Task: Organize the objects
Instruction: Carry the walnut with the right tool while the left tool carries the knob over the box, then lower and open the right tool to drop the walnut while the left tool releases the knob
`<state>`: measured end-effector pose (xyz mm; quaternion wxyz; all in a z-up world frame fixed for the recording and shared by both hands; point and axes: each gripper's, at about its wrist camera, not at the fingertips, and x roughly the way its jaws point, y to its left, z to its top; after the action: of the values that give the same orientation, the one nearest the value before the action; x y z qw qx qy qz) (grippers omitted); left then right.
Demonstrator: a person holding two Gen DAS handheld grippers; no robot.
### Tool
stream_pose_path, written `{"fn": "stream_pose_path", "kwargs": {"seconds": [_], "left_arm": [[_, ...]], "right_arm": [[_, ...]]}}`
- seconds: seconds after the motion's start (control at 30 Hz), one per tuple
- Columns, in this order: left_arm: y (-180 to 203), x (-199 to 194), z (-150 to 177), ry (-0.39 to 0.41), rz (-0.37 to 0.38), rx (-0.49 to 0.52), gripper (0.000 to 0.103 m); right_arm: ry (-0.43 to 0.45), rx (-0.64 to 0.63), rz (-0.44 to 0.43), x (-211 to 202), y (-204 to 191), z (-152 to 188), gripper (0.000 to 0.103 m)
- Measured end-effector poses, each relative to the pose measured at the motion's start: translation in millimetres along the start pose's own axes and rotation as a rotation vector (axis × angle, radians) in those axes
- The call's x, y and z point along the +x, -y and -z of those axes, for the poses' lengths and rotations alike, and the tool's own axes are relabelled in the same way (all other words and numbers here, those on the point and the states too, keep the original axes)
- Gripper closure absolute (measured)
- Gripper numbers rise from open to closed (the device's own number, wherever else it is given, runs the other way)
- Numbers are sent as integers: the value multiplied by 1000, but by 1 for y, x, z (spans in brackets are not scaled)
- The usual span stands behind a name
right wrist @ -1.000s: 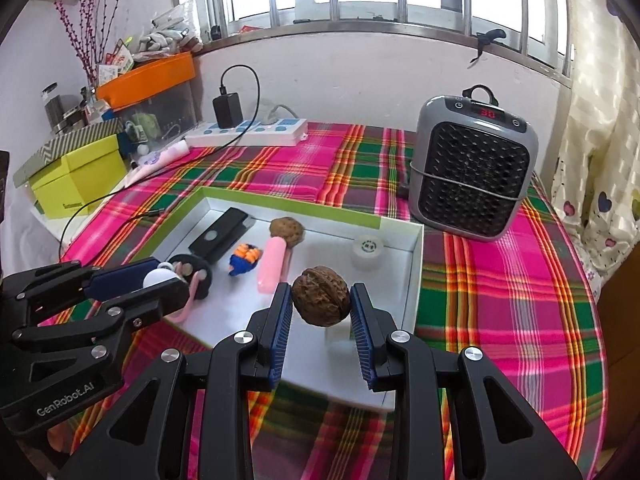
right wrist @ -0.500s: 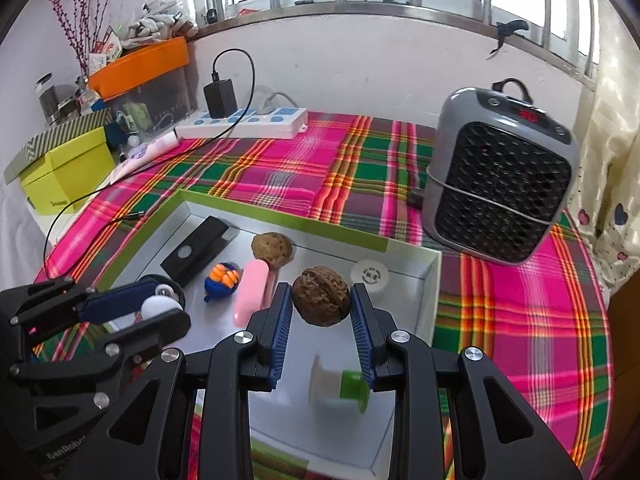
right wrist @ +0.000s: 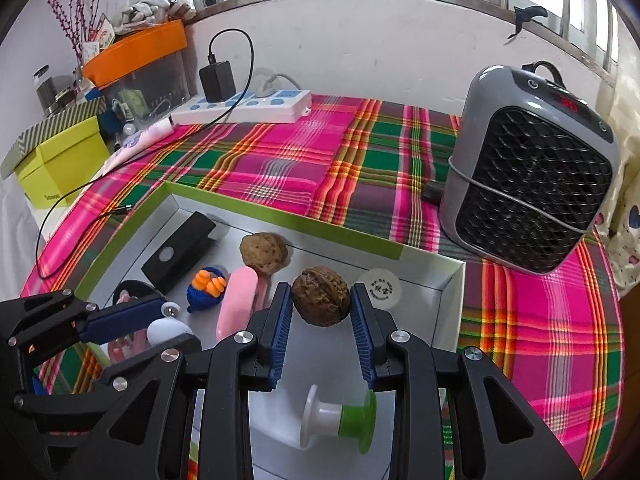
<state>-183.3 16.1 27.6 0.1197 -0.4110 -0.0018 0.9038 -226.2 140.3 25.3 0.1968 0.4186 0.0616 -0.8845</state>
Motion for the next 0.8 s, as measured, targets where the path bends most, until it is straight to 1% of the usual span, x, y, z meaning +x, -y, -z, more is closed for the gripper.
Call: {"fn": "stream_pose_path", "kwargs": {"seconds": [0.33,0.8], "left_arm": [[-1,8,0,-27,2,4,74],[-4,12,0,-40,3,-10,74]], "right_arm": [[-21,-1,-6,8,0,2,72],[-22,-11,2,8,0,3,72]]}}
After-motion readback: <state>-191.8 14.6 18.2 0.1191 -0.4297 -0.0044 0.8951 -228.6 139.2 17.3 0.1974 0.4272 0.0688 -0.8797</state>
